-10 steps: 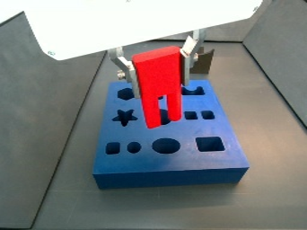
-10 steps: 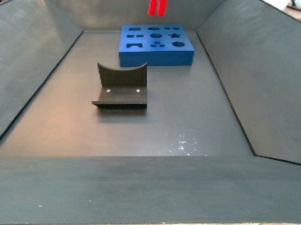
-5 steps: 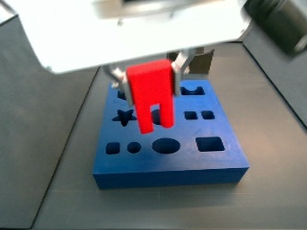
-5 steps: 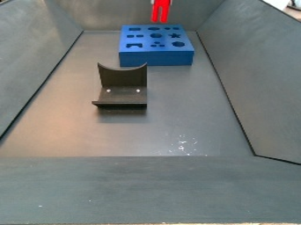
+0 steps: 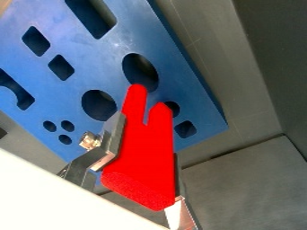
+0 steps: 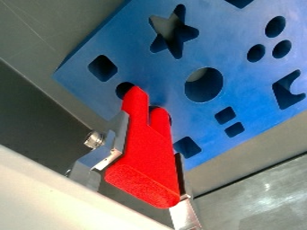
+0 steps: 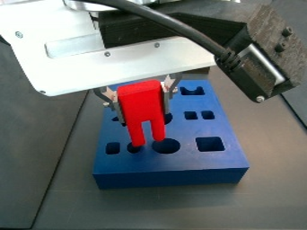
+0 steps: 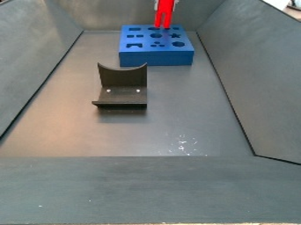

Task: Pick up the square-circle object. Move up. Move to above the board. Insert the square-circle object.
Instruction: Insert the square-circle object.

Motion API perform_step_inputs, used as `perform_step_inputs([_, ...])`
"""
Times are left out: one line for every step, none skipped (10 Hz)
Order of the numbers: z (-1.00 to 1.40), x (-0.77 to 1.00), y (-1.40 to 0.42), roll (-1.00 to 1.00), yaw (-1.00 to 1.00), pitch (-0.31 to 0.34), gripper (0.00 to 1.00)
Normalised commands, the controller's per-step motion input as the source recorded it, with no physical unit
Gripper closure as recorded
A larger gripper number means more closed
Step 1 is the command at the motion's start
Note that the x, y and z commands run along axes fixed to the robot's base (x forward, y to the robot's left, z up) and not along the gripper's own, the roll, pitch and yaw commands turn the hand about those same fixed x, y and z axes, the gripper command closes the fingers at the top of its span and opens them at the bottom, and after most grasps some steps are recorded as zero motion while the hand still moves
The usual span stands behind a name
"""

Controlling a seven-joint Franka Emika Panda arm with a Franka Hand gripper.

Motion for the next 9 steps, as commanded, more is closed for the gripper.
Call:
perform_step_inputs([0.0,-0.27,0.02,0.04,-0.15,0.0,1.0])
perform_step_inputs([-0.03,-0.32,0.0,0.06,-0.16,0.0,1.0])
perform_step_inputs([-0.04,-0.32,0.0,0.07,-0.17,-0.004,1.0])
perform_step_inputs([-0.05,-0.13,-0.03,0.02,-0.01,-0.041,1.0])
perform_step_inputs([-0.03,0.0,-0.07,0.01,0.01,-0.061,1.0])
perform_step_inputs([-0.18,0.0,-0.27,0.04,0.09,-0.087,1.0])
perform_step_inputs([-0.31,0.0,-0.41,0.18,0.02,-0.031,1.0])
perform_step_inputs([-0.13,0.0,-0.16,0.0,0.0,-0.026,1.0])
perform_step_inputs([-0.01,0.0,0.0,0.03,0.0,0.0,1.0])
